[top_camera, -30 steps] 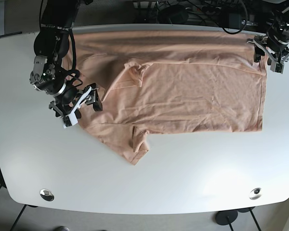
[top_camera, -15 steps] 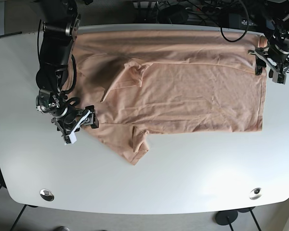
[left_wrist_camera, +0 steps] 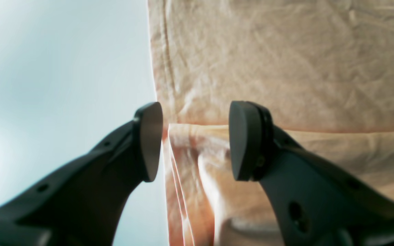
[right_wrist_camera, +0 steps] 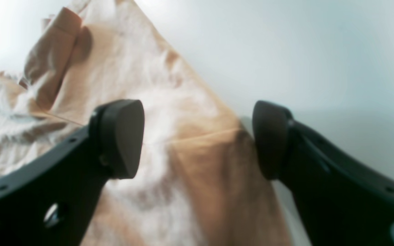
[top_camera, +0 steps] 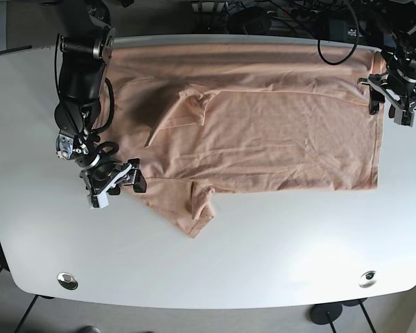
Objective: Fold the T-shirt properly
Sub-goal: 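Release and regrasp the shirt's hem corners with both grippers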
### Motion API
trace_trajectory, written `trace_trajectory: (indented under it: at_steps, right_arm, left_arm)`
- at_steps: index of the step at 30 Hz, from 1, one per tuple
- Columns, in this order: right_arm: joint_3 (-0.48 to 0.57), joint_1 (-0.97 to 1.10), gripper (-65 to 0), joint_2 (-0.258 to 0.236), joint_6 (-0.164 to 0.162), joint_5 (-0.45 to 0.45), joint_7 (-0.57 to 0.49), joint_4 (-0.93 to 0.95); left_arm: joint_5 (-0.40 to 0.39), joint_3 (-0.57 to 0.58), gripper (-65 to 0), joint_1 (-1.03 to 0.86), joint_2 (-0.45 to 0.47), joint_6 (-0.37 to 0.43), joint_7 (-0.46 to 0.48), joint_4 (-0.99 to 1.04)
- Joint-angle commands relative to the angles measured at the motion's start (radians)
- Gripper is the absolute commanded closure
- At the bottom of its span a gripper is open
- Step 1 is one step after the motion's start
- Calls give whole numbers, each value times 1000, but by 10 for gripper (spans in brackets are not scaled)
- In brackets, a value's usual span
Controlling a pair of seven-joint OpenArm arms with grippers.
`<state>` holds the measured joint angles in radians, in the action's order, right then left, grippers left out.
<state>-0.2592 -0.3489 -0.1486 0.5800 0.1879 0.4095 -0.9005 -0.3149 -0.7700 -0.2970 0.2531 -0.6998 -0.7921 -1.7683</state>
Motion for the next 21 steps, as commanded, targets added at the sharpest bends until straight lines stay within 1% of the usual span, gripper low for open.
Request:
trace_trajectory:
  at_steps: [1,6,8,12,14,16,17,18,19,20,21]
  right_arm:
    - [4,-2,-474,10,-1,-18,53,1]
    - [4,0,-474,14,-1,-15,53,1]
    - [4,0,-474,25,-1,-18,53,1]
    - [4,0,-465,27,-1,-18,53,5]
    - [4,9,-355,27,-1,-20,53,5]
    - [4,12,-214,27,-1,-20,50,5]
    - [4,11,-154,27,-2,-20,48,7]
    - [4,11,-75,27,-2,-20,48,7]
    - [4,11,-43,25,-4,-20,48,5]
    - [4,11,-35,24,-5,-20,48,4]
    - [4,11,-35,24,-5,-20,48,2]
  left_arm:
    - [-16,-6,-286,3,19,2,21,-20]
    - [-16,-6,-289,3,22,2,21,-18]
    - [-14,-4,-290,3,24,2,21,-17]
    - [-14,-7,-292,52,39,2,21,-12]
    - [-14,-6,-292,61,42,2,21,-12]
    - [-13,-4,-292,103,56,2,9,-9]
    - [-13,-4,-293,124,62,2,-16,5]
    - [-14,-4,-293,167,71,2,-53,38]
    - [-14,-4,-294,226,82,2,-69,84]
    - [-14,-4,-304,267,84,36,-71,123]
    - [-14,-4,-338,305,84,76,-68,166]
